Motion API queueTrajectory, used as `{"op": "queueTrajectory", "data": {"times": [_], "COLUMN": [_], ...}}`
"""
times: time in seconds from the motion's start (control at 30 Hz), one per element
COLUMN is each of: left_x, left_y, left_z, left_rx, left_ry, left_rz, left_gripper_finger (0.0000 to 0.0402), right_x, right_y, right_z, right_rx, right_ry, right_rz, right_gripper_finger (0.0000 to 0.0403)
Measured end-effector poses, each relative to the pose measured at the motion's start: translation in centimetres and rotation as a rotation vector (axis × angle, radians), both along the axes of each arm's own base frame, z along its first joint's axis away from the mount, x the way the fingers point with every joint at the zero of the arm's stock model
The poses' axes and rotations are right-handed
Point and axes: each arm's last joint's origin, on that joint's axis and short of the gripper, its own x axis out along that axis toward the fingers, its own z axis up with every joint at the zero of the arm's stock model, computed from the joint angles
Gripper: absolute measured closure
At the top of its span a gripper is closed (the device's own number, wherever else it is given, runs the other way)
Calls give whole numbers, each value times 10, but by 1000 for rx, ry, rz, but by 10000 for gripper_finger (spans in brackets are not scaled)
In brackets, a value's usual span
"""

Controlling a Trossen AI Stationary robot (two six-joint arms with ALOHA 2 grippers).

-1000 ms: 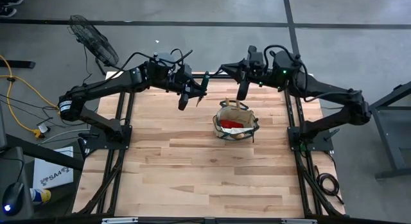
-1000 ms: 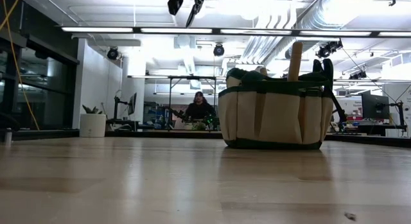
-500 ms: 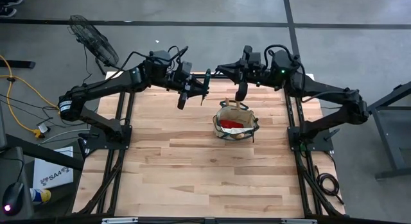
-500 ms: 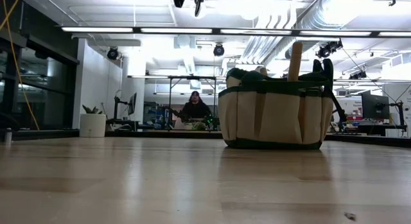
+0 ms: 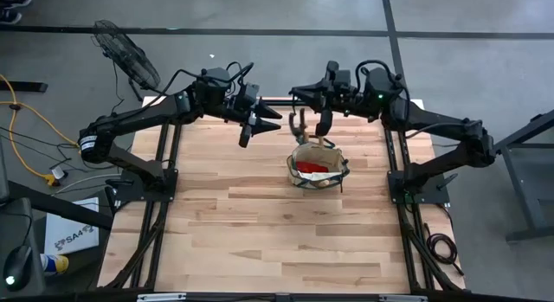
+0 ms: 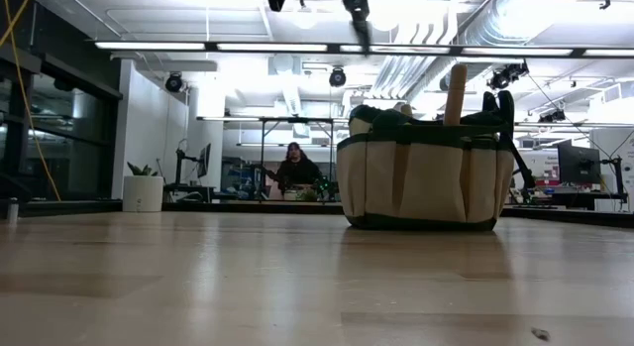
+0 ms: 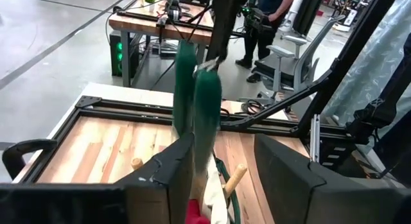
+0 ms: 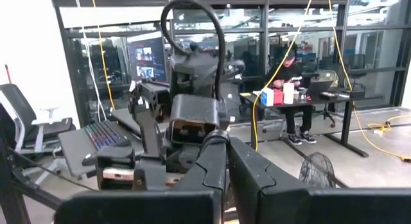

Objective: Pick & Place Garden tools in Gardening bag
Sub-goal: Put the shear scissors into the gardening bag

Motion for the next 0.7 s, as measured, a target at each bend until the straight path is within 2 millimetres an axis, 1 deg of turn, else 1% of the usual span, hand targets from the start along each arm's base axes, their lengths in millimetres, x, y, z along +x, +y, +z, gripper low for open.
{"op": "queueTrajectory", "data": {"times": [0.2,0.47,0.7], "left_x": [0,2,1], "left_y": [0,3,3], "left_z": [1,18,24], "left_rx": [6,3,-1], "left_ry": [-12,-174,-233], "left_rz": [14,51,64], "left_gripper_finger": [239,238,238], "right_x": [0,0,2], "right_y": [0,0,0], "right_z": [0,-2,-3], "right_rx": [10,15,21], "right_ry": [3,24,24], "right_rz": [7,19,20], "right_gripper_finger": [399,399,399]}}
